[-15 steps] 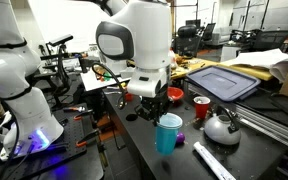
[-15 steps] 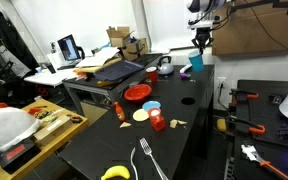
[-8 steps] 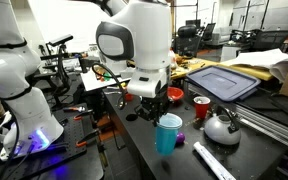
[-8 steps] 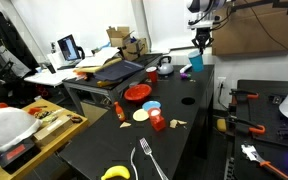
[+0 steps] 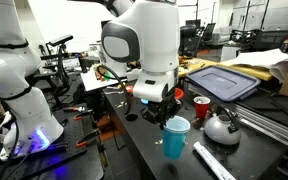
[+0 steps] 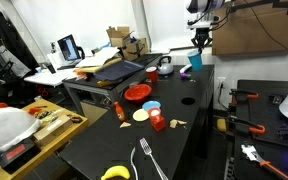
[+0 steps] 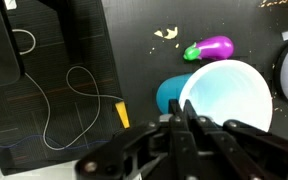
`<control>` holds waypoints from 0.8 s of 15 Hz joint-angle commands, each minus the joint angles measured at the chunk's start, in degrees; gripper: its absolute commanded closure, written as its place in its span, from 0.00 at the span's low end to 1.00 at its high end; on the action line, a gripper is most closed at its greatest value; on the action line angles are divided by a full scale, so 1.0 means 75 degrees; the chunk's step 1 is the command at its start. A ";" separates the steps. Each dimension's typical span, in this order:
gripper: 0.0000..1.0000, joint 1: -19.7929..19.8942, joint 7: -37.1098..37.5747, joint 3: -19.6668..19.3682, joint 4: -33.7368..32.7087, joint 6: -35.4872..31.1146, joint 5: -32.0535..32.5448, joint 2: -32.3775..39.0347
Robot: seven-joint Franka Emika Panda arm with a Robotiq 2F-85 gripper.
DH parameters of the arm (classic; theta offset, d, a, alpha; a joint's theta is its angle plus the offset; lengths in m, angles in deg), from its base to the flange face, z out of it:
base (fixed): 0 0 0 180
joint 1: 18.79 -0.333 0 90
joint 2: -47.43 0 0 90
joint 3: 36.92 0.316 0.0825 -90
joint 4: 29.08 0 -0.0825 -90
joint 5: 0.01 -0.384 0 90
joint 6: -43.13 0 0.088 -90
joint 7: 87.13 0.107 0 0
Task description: Move the stacked blue cups to the right.
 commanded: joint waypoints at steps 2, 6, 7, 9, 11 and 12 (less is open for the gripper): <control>0.99 0.0210 -0.0057 0.0058 -0.0718 0.0255 -0.0929 0.0600; 0.99 0.0236 -0.0122 0.0061 -0.0838 0.0168 -0.1106 0.0836; 0.99 0.0233 -0.0147 0.0070 -0.0826 0.0158 -0.1097 0.0862; 0.99 0.0218 -0.0206 0.0094 -0.0728 0.0130 -0.1090 0.0860; 0.99 0.0231 -0.0388 0.0160 -0.0628 0.0056 -0.1159 0.0836; 0.99 0.0233 -0.0448 0.0181 -0.0606 0.0030 -0.1175 0.0839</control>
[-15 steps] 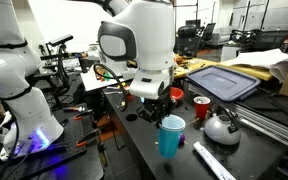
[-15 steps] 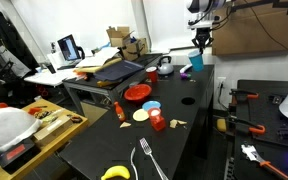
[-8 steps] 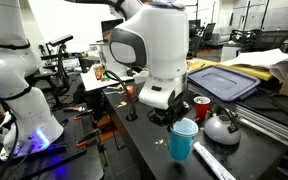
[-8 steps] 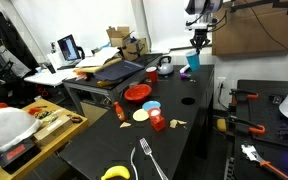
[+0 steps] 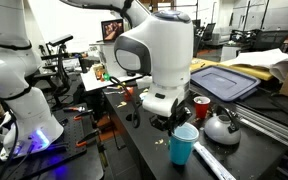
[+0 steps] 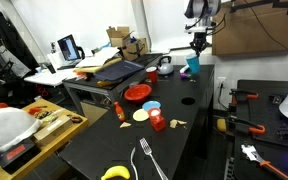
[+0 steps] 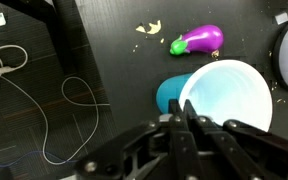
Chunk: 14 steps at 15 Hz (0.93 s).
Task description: Move the stacked blue cups to the right.
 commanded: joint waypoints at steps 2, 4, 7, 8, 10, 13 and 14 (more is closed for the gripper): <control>0.99 0.0106 -0.0614 0.0164 0.0109 -0.0065 -0.0365 -0.0078; 0.99 0.0104 -0.0832 0.0177 0.0133 -0.0107 -0.0472 -0.0071; 0.99 0.0073 -0.1061 0.0147 0.0194 -0.0223 -0.0491 -0.0073; 0.99 0.0058 -0.1085 0.0128 0.0214 -0.0276 -0.0455 -0.0073; 0.89 0.0041 -0.1173 0.0110 0.0248 -0.0367 -0.0410 -0.0064; 0.55 0.0020 -0.1225 0.0100 0.0309 -0.0543 -0.0377 -0.0059; 0.46 0.0015 -0.1253 0.0101 0.0322 -0.0595 -0.0376 -0.0057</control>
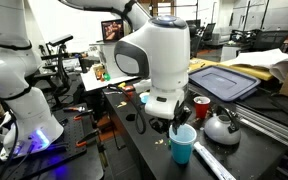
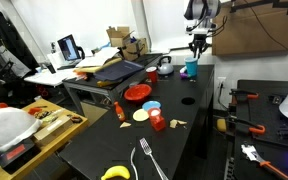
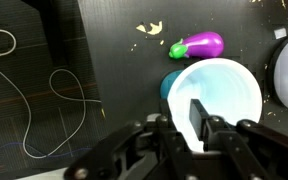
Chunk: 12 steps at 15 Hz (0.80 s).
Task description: Move the stacked blue cups to the right.
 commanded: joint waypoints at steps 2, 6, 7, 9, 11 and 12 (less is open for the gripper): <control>0.33 0.0000 -0.0234 0.0018 0.0199 -0.0332 -0.0073 -0.0110; 0.03 -0.0216 0.0129 -0.0233 0.0335 -0.0443 0.0548 -0.0379; 0.00 -0.0305 0.0239 -0.0365 0.0396 -0.0395 0.0910 -0.0540; 0.00 -0.0419 0.0251 -0.0548 0.0480 -0.0241 0.1591 -0.0858; 0.00 -0.0492 0.0085 -0.0623 0.0607 -0.0209 0.2135 -0.1277; 0.00 -0.0466 -0.0169 -0.0562 0.0684 -0.0172 0.2262 -0.1527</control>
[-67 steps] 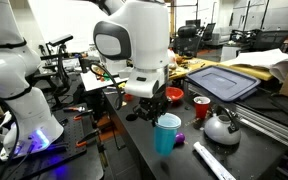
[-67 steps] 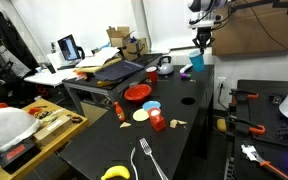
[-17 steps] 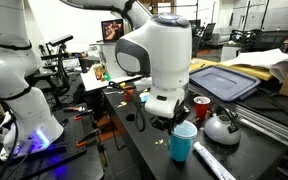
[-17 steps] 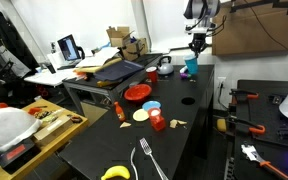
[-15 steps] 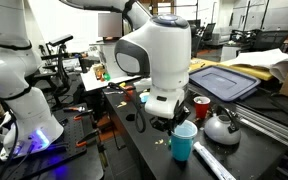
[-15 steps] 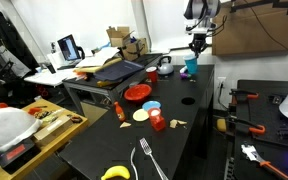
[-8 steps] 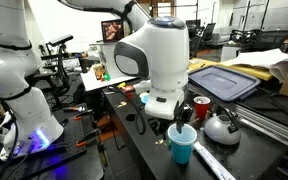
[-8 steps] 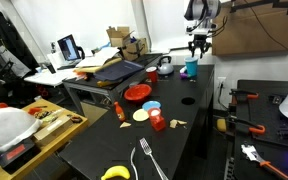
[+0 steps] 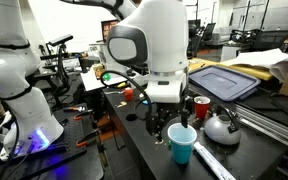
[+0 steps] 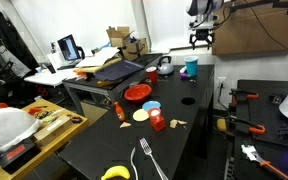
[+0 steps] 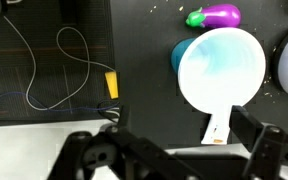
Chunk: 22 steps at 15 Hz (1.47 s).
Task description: Move the stacked blue cups to the right.
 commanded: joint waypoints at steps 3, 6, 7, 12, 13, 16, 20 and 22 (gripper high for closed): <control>0.00 -0.0119 -0.1047 0.0113 0.0765 0.0075 0.0739 -0.1652; 0.00 -0.0137 -0.1898 0.0335 0.0995 0.0241 0.0592 -0.2284; 0.00 -0.0158 -0.2120 0.0397 0.1083 0.0234 0.0616 -0.2466; 0.00 -0.0384 -0.3072 0.0863 0.1588 0.0307 0.0715 -0.3370; 0.00 -0.0443 -0.3205 0.0967 0.1710 0.0294 0.0785 -0.3506; 0.00 -0.0591 -0.3464 0.1266 0.2075 0.0254 0.1161 -0.3830; 0.00 -0.0777 -0.3746 0.1599 0.2477 0.0297 0.1713 -0.4117; 0.00 -0.0859 -0.3829 0.1743 0.2681 0.0260 0.1975 -0.4211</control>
